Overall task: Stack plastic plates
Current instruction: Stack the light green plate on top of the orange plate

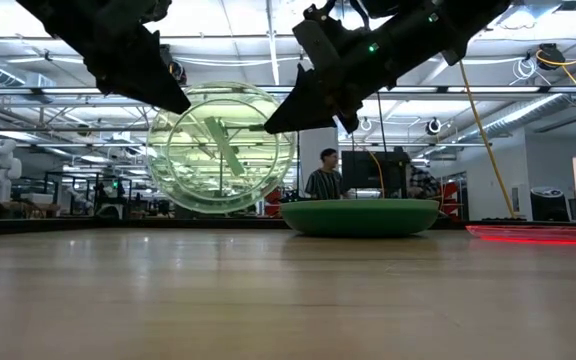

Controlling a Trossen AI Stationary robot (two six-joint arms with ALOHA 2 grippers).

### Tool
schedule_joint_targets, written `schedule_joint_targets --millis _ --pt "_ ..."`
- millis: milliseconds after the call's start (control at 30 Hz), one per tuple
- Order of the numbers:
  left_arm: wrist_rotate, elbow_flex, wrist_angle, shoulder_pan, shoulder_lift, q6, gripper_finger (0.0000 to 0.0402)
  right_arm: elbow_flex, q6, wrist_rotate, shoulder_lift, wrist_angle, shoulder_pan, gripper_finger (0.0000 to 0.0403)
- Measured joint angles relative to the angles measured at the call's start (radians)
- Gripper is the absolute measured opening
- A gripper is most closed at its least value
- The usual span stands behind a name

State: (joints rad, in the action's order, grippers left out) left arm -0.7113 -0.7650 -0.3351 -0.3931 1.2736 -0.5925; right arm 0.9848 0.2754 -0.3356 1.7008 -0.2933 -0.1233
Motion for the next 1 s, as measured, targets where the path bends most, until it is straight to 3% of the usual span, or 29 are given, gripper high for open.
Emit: schedule_joint_targets --millis 100,200,433,700,1000 --pt "-0.023 -0.008 -0.026 0.001 0.0 0.013 0.0146 0.0 0.009 0.002 -0.01 0.014 0.003 0.0011" --pt "-0.035 -0.072 -0.168 0.002 0.0 0.016 0.0175 0.0 0.044 0.054 -0.046 0.06 0.02 0.0011" --pt "-0.178 -0.228 -0.463 -0.002 0.0 0.069 0.0193 0.002 0.151 0.233 -0.216 0.309 0.139 0.0011" --pt "-0.313 -0.278 -0.534 -0.007 0.0 0.149 0.0193 0.002 0.233 0.519 -0.384 0.601 0.418 0.0011" --pt "-0.32 -0.278 -0.554 -0.007 0.0 0.145 0.0193 0.002 0.175 0.851 -0.385 0.811 0.773 0.0011"
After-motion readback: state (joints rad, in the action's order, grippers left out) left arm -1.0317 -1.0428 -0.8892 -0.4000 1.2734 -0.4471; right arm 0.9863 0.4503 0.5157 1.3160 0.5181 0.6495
